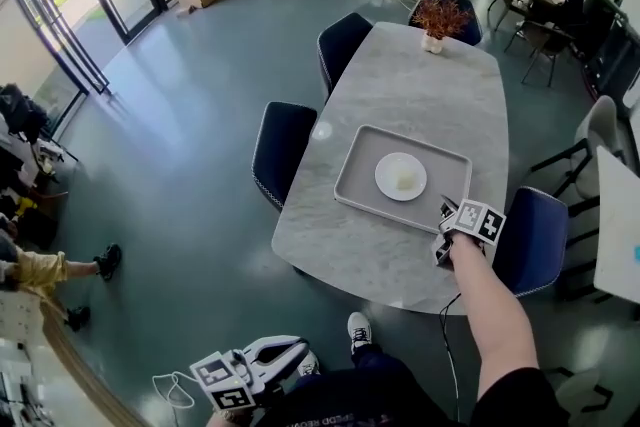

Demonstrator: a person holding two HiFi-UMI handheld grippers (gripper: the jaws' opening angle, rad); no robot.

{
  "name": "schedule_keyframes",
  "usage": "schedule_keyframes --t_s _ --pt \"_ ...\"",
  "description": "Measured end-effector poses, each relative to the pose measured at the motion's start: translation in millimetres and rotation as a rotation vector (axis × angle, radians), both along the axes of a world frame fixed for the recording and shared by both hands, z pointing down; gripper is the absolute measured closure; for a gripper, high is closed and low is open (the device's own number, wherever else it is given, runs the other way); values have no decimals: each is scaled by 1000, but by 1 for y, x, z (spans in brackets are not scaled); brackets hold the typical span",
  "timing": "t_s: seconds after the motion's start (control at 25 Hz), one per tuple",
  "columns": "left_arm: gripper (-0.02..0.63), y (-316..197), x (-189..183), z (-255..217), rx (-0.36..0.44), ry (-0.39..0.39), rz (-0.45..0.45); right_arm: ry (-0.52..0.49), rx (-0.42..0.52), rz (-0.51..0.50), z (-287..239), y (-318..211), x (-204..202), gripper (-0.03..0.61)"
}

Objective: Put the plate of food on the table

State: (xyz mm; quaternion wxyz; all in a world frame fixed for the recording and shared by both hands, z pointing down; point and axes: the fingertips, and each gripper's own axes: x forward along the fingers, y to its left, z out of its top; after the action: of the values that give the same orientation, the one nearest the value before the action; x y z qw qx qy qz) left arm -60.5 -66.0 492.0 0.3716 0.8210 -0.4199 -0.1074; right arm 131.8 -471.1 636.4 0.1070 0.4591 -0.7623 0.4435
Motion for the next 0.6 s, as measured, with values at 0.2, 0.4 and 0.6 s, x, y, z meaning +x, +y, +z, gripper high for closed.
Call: schedule_keyframes --t_s 0.2,0.4,0.6 --pt "607 5 -4 0 -2 9 77 -170 40 -77 -44 72 -11 566" --pt "607 18 4 -12 17 -2 195 -252 82 -188 -82 177 -23 566" --pt "607 42 17 -10 14 21 296 -306 73 -328 -101 297 -53 566"
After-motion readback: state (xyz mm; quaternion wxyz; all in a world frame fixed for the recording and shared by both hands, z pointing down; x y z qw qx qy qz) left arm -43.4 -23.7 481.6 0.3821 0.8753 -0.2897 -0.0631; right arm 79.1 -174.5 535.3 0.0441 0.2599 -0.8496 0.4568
